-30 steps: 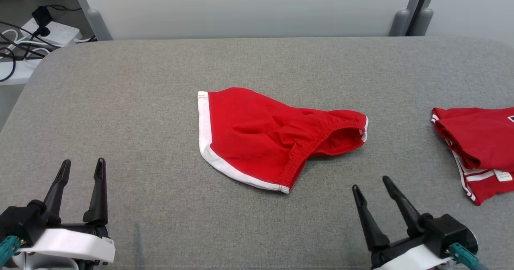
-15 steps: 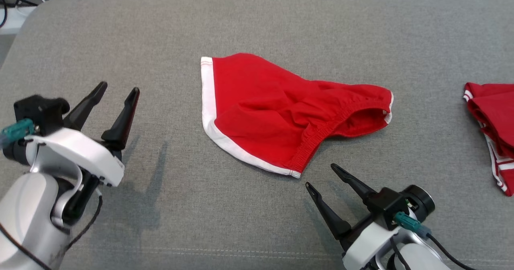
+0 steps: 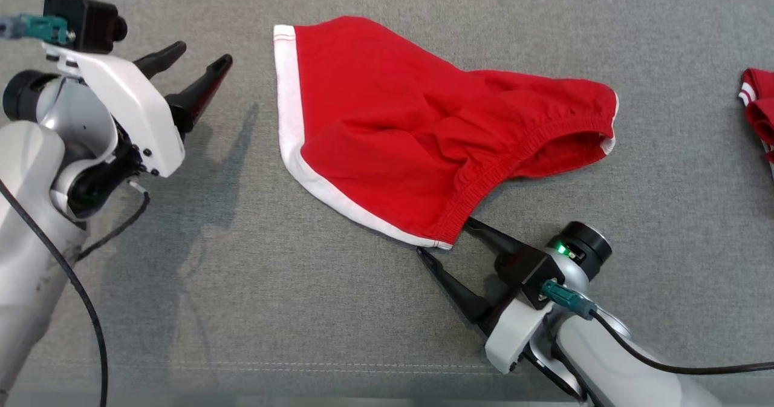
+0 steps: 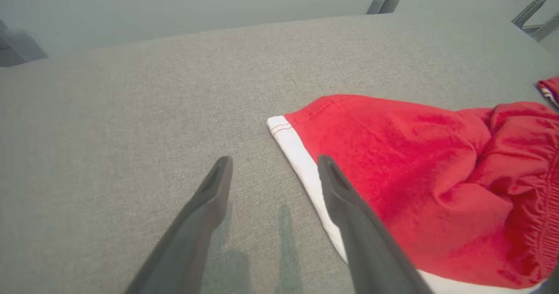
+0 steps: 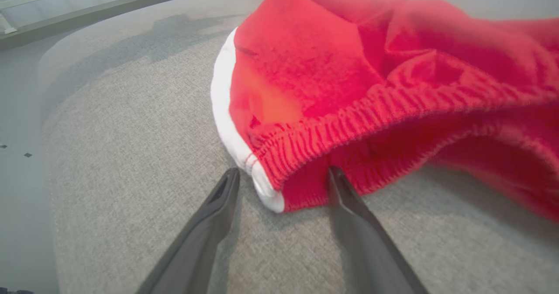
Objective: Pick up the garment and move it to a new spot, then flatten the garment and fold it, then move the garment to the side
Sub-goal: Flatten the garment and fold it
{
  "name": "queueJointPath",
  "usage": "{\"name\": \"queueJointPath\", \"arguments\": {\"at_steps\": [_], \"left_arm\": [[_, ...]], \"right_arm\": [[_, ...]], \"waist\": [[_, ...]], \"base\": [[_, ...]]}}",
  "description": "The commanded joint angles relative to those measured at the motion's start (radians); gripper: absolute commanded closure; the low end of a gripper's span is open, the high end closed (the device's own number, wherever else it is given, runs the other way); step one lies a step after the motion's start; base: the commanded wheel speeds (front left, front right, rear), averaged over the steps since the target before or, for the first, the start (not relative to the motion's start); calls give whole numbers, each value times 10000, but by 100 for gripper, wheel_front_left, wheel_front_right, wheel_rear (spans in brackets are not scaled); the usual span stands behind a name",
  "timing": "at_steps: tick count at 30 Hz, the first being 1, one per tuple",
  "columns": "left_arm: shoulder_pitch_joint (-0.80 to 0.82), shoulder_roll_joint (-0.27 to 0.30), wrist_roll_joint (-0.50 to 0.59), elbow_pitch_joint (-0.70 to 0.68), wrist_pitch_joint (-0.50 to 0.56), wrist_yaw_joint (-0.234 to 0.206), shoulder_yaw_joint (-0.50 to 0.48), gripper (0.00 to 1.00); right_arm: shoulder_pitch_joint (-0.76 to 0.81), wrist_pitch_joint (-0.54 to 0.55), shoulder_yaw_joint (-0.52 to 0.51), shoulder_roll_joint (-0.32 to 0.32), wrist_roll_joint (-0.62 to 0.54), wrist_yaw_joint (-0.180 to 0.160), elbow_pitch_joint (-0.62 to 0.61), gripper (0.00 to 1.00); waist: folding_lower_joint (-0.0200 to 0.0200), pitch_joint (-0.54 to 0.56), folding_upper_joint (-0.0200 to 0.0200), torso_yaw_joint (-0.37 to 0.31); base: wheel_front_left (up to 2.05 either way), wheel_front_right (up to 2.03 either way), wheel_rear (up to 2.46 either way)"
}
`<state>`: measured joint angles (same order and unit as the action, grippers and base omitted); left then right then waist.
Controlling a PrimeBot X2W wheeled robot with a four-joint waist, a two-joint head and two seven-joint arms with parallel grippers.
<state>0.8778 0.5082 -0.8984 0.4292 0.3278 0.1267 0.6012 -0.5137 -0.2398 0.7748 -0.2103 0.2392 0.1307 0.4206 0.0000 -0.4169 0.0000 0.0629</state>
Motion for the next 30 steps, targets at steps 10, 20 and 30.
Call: {"name": "queueJointPath", "arguments": {"at_steps": [10, 20, 30], "left_arm": [[2198, 1781, -2491, 320, 1274, 39, 817, 0], [2907, 2009, -3207, 1109, 1380, 39, 1353, 0], [3102, 1963, -4195, 1431, 1999, 40, 1685, 100]], "right_arm": [[-798, -216, 887, 547, 105, 0, -748, 0], [-847, -218, 1034, 719, 136, 0, -1101, 0], [-791, -219, 950, 702, 132, 0, -1203, 0]], "waist": [[0, -1590, 0, -1365], [0, -1894, 0, -1845], [0, -1877, 0, -1812]], "base": [[0, 0, 0], [0, 0, 0], [0, 0, 0]]}}
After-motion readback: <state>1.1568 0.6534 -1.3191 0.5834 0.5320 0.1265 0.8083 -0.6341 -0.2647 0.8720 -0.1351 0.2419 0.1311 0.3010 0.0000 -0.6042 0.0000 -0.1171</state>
